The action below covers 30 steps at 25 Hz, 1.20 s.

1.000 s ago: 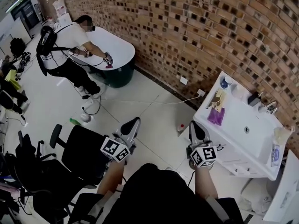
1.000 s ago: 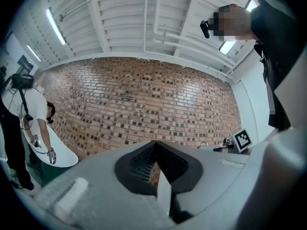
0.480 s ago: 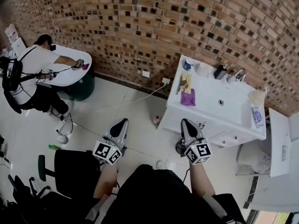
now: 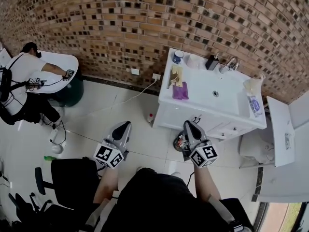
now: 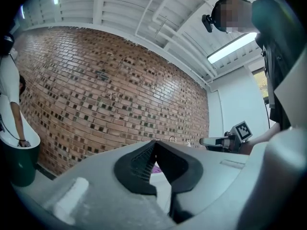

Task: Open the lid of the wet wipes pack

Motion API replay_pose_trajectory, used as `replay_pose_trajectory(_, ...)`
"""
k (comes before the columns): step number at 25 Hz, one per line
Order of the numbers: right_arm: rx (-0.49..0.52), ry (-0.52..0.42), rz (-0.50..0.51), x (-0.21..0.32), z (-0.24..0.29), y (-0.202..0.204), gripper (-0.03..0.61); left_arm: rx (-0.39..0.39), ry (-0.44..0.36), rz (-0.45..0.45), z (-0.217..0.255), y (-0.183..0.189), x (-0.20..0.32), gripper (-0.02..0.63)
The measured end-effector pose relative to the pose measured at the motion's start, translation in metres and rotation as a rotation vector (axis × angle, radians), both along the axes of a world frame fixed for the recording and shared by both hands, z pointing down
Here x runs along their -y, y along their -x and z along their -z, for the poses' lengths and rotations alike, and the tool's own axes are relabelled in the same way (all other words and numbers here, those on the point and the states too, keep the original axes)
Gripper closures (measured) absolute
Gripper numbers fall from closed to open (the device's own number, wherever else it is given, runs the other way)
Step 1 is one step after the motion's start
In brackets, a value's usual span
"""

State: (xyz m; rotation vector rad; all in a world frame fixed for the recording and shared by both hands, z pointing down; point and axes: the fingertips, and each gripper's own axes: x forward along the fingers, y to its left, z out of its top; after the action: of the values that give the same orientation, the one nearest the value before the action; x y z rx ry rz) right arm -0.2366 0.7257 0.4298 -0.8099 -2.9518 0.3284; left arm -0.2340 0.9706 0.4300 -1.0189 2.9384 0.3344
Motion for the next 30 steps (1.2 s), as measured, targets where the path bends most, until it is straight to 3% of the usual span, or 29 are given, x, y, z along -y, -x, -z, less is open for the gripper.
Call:
replay_pose_trajectory(8,0.034,-0.049,-0.046,0.071,0.005,-0.006,0.575,0.031,-0.031,-0.044,0.007,0.004,0.067,0.614)
replay_pose_trajectory(15,0.017,-0.028,-0.151,0.136,-0.009,-0.019,0.575,-0.010,-0.014,-0.132,-0.001,0.011,0.134,0.614)
replay_pose_trajectory(19,0.017,-0.003,-0.231,0.175,-0.010,-0.023,0.575,0.010,-0.002,-0.199,0.002,0.021,0.168,0.614)
replay_pose_trajectory(30,0.001,0.017,-0.356,0.237,-0.022,-0.042,0.575,-0.004,0.009,-0.296,-0.002,0.031,0.233,0.614)
